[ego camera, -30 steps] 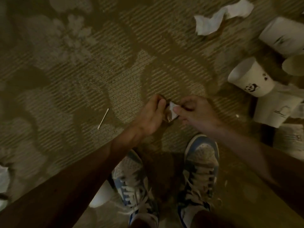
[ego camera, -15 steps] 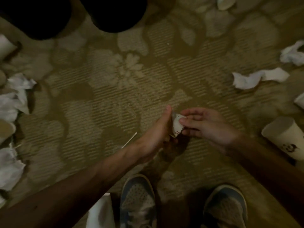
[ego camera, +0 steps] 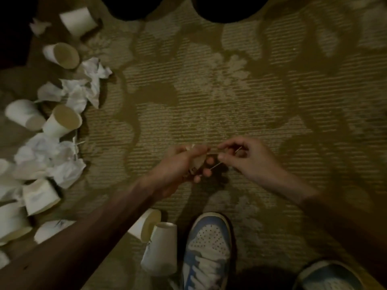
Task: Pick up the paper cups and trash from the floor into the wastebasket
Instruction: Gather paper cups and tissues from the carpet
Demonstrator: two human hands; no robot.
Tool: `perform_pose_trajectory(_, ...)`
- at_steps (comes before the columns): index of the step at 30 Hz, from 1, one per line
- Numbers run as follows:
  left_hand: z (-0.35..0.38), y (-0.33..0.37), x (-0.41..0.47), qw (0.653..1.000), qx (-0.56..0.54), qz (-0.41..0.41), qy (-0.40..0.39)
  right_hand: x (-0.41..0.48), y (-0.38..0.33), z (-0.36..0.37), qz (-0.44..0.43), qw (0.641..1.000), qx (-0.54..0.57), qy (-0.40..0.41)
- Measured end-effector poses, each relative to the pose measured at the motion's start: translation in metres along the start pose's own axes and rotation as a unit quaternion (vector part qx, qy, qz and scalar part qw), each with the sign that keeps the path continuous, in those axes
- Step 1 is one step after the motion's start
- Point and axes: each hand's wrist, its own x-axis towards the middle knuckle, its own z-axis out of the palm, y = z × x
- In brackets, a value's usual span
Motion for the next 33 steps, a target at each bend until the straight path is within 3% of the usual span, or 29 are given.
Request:
perform_pose_trajectory(2,-0.017,-0.002,0.000,0.999,-0.009,-0.004,0.046,0.008,0.008,0.003,-0.069,0.983,-0.173,0.009)
perform_pose_trajectory(5,-0.031,-0.011,0.002,0.996,0.038,0.000,0.077,0.015,0.020,0.013,-0.173,0.919,-0.351,-0.040)
perform_pose_trajectory(8,-0.029,-0.019,0.008,0.997,0.052,-0.014,0.063,0.016,0.025,0.016,-0.228,0.879,-0.416,-0.043)
perform_pose_trajectory(13,-0.024,-0.024,0.017,0.996,0.072,-0.041,0.046,0.013,0.031,0.018,-0.284,0.842,-0.458,-0.018)
perform_pose_trajectory(15,-0.022,-0.022,0.019,0.996,0.073,-0.042,0.039,0.013,0.033,0.019,-0.229,0.883,-0.410,-0.005)
perform_pose_trajectory(17,-0.014,-0.019,0.023,0.996,0.071,-0.034,0.037,0.013,0.028,0.011,-0.103,0.961,-0.249,0.064)
perform_pose_trajectory(19,0.002,-0.017,0.029,0.998,0.054,-0.015,0.041,0.013,0.019,-0.001,0.011,0.991,-0.052,0.124)
perform_pose_trajectory(21,0.023,-0.013,0.036,0.998,0.041,0.014,0.043,0.010,0.012,-0.014,0.044,0.989,0.058,0.129)
perform_pose_trajectory(27,0.094,0.013,0.058,0.988,0.042,0.147,0.011,-0.019,0.008,-0.059,0.065,0.973,0.187,0.122)
perform_pose_trajectory(33,0.183,0.029,0.073,0.977,0.055,0.192,-0.069,-0.058,0.029,-0.122,0.083,0.955,0.166,0.233)
